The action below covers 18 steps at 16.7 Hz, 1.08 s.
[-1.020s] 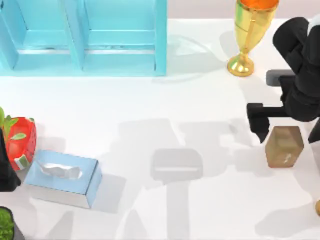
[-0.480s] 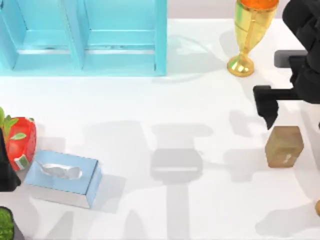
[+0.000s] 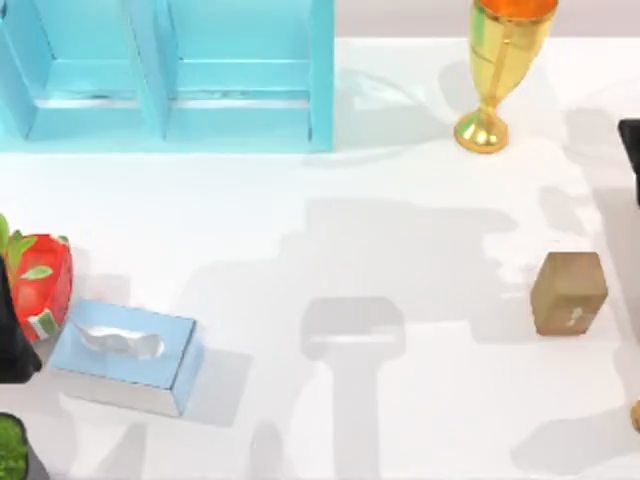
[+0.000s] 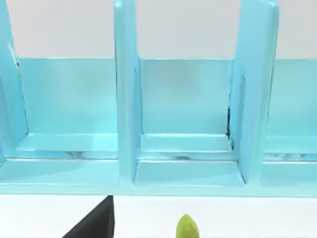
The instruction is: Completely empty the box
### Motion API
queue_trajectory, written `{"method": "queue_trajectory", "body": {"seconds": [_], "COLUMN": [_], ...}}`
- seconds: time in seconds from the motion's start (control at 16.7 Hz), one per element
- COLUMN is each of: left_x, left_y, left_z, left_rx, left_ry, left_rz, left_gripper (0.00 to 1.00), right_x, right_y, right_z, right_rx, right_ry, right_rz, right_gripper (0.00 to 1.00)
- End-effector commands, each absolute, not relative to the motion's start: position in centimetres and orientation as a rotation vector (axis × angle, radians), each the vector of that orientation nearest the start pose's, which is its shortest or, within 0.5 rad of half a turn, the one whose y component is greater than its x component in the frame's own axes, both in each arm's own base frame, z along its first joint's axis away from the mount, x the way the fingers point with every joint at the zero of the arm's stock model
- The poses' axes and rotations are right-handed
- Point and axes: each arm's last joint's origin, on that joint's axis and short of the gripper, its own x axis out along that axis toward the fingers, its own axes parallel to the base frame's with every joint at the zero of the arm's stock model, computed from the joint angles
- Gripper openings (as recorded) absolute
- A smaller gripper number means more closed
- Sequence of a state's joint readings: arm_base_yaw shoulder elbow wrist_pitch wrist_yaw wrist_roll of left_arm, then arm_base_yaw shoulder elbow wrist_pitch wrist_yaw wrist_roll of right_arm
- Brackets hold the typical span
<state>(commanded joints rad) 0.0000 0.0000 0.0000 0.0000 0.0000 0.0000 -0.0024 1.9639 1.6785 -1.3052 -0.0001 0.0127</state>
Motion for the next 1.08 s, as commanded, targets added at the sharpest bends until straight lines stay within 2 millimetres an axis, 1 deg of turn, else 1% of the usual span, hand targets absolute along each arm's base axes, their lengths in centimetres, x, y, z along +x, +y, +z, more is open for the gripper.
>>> {"method": "queue_trajectory", "body": {"seconds": [0.12,0.24,0.3,0.36,0.42,0.48,0.54,0.84,0.96,1.08], "left_x": [10.6,10.6,10.6,10.6,10.6,10.6,10.6,10.6,10.6,10.6], "left_y": [-0.1,-0.1,-0.1,-0.1,-0.1,-0.1,-0.1,-0.1,-0.1,-0.1], "left_z": [16.0,16.0,16.0,16.0,16.0,16.0,16.0,16.0,16.0,16.0], "left_rx": [0.000,0.000,0.000,0.000,0.000,0.000,0.000,0.000,0.000,0.000], "left_ry": [0.000,0.000,0.000,0.000,0.000,0.000,0.000,0.000,0.000,0.000], "left_rz": [0.000,0.000,0.000,0.000,0.000,0.000,0.000,0.000,0.000,0.000], "left_gripper": [1.00,1.00,1.00,1.00,1.00,1.00,1.00,1.00,1.00,1.00], "right_x": [38.0,37.5,37.1,36.7,36.3,36.0,35.8,35.7,35.8,35.9], "right_y": [-5.5,-10.9,-13.2,-15.1,-16.5,-17.5,-18.1,-18.2,-18.2,-18.1], "right_z": [23.7,24.0,24.3,24.7,25.1,25.5,25.8,26.0,25.1,23.6], "right_rx": [0.014,0.020,0.021,0.020,0.018,0.016,0.013,0.009,0.012,0.013], "right_ry": [1.595,1.603,1.602,1.596,1.588,1.581,1.575,1.570,1.572,1.573], "right_rz": [-0.006,-0.003,-0.002,-0.002,-0.004,-0.007,-0.009,-0.010,-0.011,-0.010], "right_gripper": [1.00,1.00,1.00,1.00,1.00,1.00,1.00,1.00,1.00,1.00]}}
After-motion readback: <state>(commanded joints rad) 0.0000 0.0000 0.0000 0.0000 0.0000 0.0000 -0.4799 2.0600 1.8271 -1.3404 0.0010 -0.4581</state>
